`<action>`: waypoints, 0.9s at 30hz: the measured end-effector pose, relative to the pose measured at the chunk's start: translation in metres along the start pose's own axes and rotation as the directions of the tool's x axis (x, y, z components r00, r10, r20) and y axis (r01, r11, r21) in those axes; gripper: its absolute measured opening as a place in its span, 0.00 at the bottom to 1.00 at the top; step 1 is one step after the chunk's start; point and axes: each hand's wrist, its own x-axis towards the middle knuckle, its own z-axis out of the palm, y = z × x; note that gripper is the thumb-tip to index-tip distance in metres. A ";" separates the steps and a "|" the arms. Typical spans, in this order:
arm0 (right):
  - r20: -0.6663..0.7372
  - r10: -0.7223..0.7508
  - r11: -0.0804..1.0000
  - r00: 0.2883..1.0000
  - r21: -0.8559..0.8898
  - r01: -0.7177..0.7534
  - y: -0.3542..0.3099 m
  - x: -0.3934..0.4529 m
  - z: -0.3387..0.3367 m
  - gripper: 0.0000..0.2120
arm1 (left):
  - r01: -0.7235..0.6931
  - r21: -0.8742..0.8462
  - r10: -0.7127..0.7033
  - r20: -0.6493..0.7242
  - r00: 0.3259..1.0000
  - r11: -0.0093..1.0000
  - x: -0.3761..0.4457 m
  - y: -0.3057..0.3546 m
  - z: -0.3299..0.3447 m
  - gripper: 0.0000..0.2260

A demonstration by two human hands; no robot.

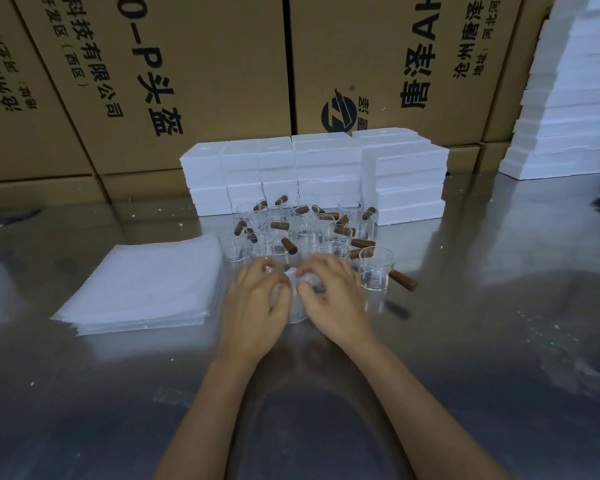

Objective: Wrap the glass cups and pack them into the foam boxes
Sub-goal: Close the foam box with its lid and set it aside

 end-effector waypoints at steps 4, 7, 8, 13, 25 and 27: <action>-0.187 0.083 0.978 0.979 0.206 -0.044 -0.010 0.011 -0.017 0.08 | -0.025 -0.117 0.001 -0.201 0.980 0.993 0.008 0.015 -0.003 0.10; -0.206 0.149 0.959 0.967 0.267 -0.090 -0.003 0.035 -0.048 0.09 | -0.080 -0.223 0.047 -0.149 0.988 0.971 0.031 0.048 -0.001 0.10; -0.210 0.153 0.965 0.966 0.241 -0.101 0.004 0.046 -0.063 0.09 | -0.041 -0.303 0.011 -0.103 0.995 0.952 0.045 0.060 0.001 0.10; -0.239 0.216 0.976 0.947 0.075 -0.203 0.069 0.107 -0.140 0.17 | 0.340 -0.491 -0.232 0.268 0.935 0.802 0.144 0.119 0.037 0.20; 0.015 0.503 0.840 0.864 0.226 -0.493 0.207 0.233 -0.175 0.32 | 0.502 -0.452 -0.310 0.434 0.846 0.737 0.263 0.126 0.158 0.31; 0.008 0.474 0.845 0.881 0.279 -0.457 0.210 0.238 -0.168 0.27 | 0.499 -0.484 -0.295 0.437 0.850 0.719 0.265 0.118 0.161 0.31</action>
